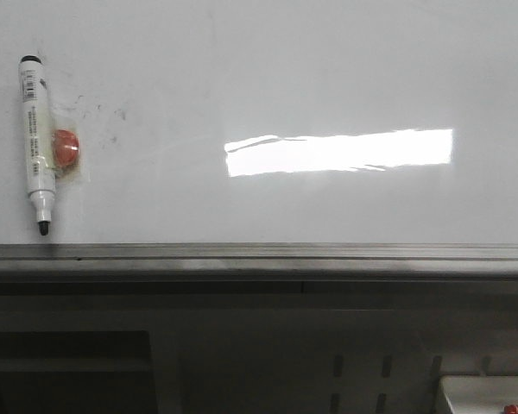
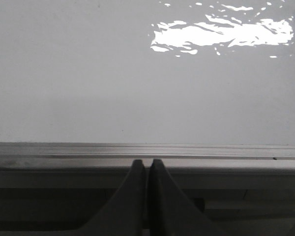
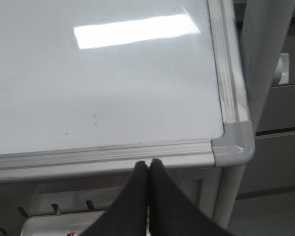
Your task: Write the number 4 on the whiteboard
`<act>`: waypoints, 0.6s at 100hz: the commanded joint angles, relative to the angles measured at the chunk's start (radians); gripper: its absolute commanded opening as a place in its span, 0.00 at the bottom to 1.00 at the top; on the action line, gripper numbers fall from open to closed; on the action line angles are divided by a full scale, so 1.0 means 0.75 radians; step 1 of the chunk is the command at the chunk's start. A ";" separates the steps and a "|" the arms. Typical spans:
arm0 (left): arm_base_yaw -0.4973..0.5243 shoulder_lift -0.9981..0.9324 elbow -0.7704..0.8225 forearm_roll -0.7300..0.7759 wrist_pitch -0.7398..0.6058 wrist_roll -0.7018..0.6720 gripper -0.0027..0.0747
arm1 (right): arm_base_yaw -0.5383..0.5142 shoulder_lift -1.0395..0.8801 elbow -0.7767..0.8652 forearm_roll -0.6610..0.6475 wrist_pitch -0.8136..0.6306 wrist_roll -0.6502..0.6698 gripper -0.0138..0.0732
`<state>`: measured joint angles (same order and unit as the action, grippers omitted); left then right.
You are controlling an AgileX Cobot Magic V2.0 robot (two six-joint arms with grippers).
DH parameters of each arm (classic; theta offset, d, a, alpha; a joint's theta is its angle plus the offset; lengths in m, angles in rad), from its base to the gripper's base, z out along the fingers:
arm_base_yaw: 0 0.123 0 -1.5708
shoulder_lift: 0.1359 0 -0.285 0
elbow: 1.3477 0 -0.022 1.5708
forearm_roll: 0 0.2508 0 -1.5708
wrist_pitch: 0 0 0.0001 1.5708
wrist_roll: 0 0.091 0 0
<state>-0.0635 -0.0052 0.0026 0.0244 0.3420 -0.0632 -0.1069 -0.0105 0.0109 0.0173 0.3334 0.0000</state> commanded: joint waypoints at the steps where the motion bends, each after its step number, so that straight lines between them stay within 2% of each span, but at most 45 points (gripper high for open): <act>1: 0.003 -0.033 0.048 0.000 -0.065 -0.002 0.01 | -0.008 -0.019 0.031 -0.003 -0.022 0.000 0.08; 47: 0.003 -0.033 0.048 0.000 -0.065 -0.002 0.01 | -0.008 -0.019 0.031 -0.003 -0.022 0.000 0.08; 60: 0.003 -0.033 0.048 0.083 -0.073 -0.002 0.01 | -0.008 -0.019 0.031 -0.003 -0.022 0.000 0.08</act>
<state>-0.0635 -0.0052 0.0026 0.0580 0.3420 -0.0632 -0.1069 -0.0105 0.0109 0.0173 0.3334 0.0000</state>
